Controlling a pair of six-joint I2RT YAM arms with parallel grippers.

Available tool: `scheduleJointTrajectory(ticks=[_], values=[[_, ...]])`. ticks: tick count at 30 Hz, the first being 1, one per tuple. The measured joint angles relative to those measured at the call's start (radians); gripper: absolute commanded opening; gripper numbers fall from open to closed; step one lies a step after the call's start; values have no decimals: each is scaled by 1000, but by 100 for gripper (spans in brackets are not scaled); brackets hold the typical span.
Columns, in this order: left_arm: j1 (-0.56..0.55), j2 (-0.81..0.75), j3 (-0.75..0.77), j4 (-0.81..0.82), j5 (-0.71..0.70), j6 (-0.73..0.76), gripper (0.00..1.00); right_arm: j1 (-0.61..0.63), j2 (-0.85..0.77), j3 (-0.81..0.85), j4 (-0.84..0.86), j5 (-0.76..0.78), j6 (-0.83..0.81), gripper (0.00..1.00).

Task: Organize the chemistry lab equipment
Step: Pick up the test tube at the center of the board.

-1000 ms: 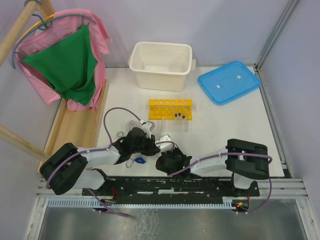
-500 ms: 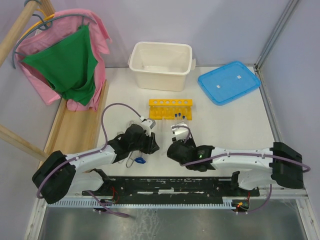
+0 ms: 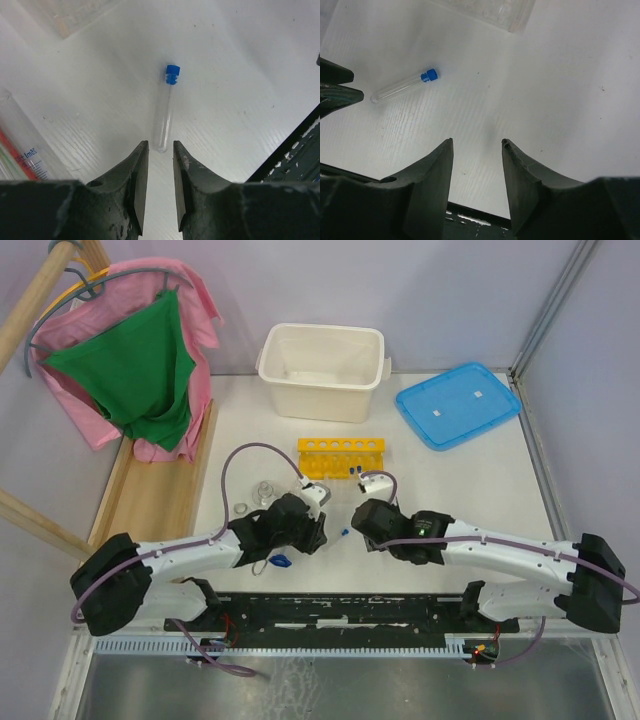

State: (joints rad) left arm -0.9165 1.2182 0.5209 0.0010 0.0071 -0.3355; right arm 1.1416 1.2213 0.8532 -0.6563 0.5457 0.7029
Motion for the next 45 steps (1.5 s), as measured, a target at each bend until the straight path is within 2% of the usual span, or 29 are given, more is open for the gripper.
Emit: scheduleJointTrajectory(ticks=[10, 16, 26, 45], values=[[-19, 114, 26, -8, -34, 39, 32, -130, -73, -86, 24, -143, 2, 52], [-22, 132, 36, -14, -33, 42, 32, -183, -75, -117, 60, -209, -9, 52], [-62, 140, 92, -32, -34, 42, 32, -203, -75, -131, 84, -236, -27, 52], [-94, 252, 117, -49, -77, 46, 31, -216, -80, -151, 104, -243, -37, 52]])
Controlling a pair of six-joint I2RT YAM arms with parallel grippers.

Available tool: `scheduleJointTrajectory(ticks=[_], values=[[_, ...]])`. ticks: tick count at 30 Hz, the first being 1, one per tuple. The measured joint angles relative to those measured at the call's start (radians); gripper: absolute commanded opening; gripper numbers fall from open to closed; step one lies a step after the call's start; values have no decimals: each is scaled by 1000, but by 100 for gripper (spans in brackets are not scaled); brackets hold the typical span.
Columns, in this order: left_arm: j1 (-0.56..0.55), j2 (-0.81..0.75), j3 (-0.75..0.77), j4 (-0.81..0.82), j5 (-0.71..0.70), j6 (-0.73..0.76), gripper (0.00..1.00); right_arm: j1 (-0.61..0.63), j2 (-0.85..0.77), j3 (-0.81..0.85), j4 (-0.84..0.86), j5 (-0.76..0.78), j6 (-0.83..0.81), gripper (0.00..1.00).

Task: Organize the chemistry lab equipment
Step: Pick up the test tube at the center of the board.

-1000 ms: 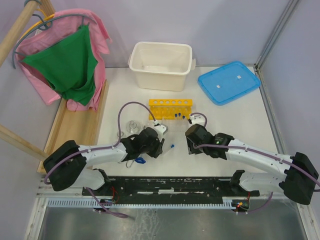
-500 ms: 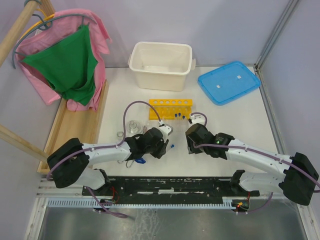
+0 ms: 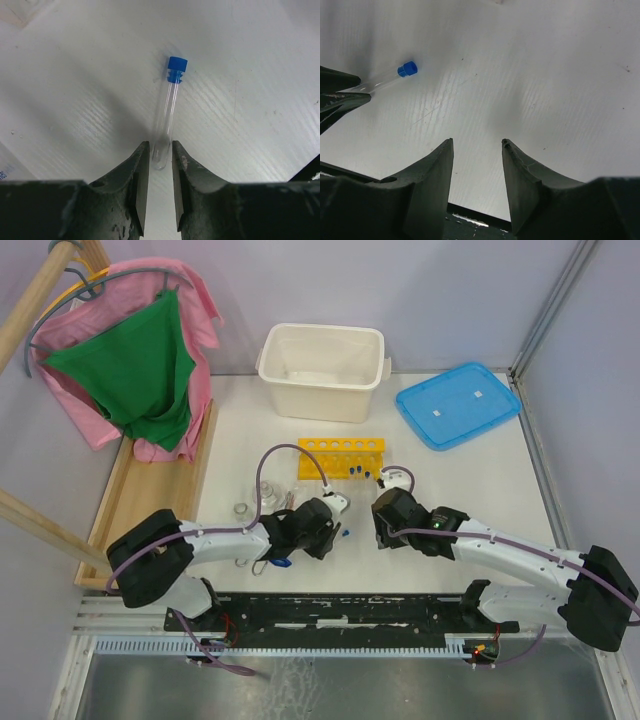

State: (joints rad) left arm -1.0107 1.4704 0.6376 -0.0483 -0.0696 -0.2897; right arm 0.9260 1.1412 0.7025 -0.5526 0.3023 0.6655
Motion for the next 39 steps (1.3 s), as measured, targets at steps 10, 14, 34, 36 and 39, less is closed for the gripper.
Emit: scheduleJointTrajectory(ticks=[10, 14, 34, 36, 39], values=[[-5, 26, -7, 81, 3, 3, 3, -18, -21, -11, 14, -51, 0, 52], [-8, -12, -57, 127, 1, 3, 3, -40, -77, -11, 24, -118, -2, 52], [-300, -616, -279, 230, -315, 87, 3, -109, -166, 45, 194, -592, 3, 47], [-304, -627, -286, 229, -326, 94, 3, -109, -162, 48, 201, -603, 3, 47], [-309, -637, -290, 230, -340, 100, 3, -109, -149, 63, 203, -621, 3, 47]])
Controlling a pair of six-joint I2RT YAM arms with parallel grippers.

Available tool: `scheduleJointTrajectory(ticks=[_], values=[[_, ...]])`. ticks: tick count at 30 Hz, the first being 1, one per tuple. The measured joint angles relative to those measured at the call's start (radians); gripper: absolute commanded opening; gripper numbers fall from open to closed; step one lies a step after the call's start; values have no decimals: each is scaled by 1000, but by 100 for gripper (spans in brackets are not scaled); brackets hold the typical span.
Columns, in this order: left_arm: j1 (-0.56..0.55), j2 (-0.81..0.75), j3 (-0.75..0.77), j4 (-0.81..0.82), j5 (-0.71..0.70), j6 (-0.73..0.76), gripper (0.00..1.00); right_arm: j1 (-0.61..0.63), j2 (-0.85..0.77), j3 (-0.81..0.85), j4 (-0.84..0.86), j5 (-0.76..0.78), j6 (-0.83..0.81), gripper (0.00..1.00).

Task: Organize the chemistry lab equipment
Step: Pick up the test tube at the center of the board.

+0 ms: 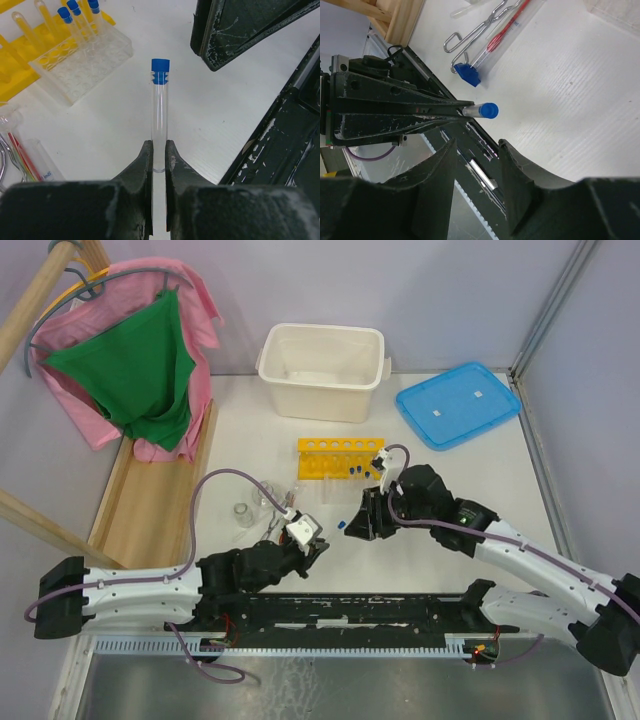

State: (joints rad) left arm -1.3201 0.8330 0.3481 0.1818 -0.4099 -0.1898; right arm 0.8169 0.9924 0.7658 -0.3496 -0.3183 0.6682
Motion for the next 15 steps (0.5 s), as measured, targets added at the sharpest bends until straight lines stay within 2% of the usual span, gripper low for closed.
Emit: scheduleJointTrajectory(ticks=[15], values=[[-19, -24, -1, 8, -7, 13, 3, -1, 90, 33, 43, -22, -9, 47]])
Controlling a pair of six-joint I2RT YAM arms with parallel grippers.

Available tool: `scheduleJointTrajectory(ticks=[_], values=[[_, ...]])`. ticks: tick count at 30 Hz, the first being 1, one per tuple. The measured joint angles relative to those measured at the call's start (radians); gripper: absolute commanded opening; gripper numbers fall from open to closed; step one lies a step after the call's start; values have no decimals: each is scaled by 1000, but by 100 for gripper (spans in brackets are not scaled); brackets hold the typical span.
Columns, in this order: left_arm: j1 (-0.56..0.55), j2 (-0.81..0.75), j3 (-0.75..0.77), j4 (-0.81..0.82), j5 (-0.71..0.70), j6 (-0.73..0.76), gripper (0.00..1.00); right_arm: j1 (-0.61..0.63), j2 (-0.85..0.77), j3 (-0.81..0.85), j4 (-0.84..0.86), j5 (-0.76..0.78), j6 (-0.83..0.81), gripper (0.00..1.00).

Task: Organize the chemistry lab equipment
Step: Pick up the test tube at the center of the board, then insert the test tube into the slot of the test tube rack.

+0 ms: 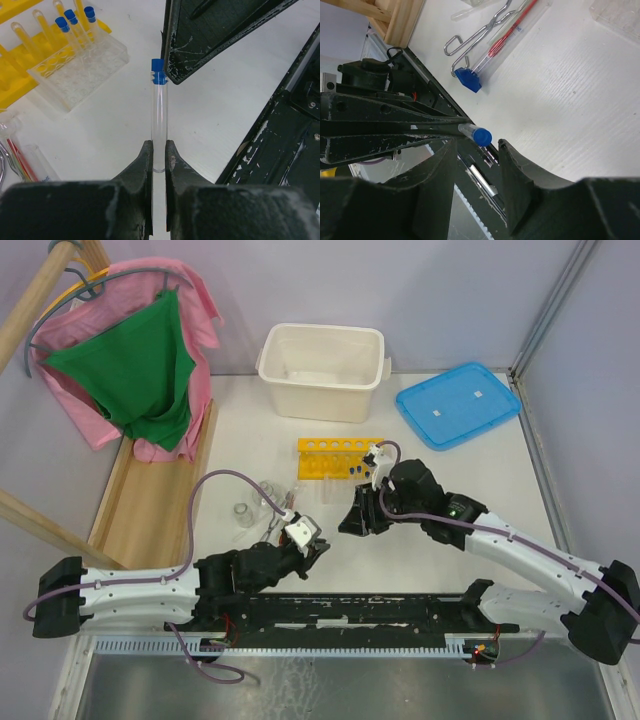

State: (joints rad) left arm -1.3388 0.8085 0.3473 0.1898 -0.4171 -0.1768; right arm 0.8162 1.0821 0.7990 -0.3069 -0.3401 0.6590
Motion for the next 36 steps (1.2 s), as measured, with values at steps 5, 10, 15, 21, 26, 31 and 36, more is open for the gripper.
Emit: scheduleJointTrajectory(ticks=[5, 10, 15, 21, 26, 31, 36], values=[[-6, 0, 0, 0, 0, 0, 3, 0, 8, 13, 2, -2, -3, 45], [-8, 0, 0, 0, -2, 0, 3, -1, 16, 16, 6, -17, -5, 43], [-13, -1, 0, 0, -5, 0, 3, -1, 25, 16, 12, -27, -5, 41], [-19, -11, 0, 0, -19, 0, 3, -3, 43, 16, 27, -38, -5, 32], [-21, -12, 0, -1, -27, 0, 4, -5, 55, 16, 42, -56, 0, 13], [-22, 4, 0, 1, -45, 0, 26, -6, 61, 16, 48, -58, -7, 7], [-25, 56, 6, -21, -113, -15, 43, -5, 64, 20, 14, 13, -35, 7]])
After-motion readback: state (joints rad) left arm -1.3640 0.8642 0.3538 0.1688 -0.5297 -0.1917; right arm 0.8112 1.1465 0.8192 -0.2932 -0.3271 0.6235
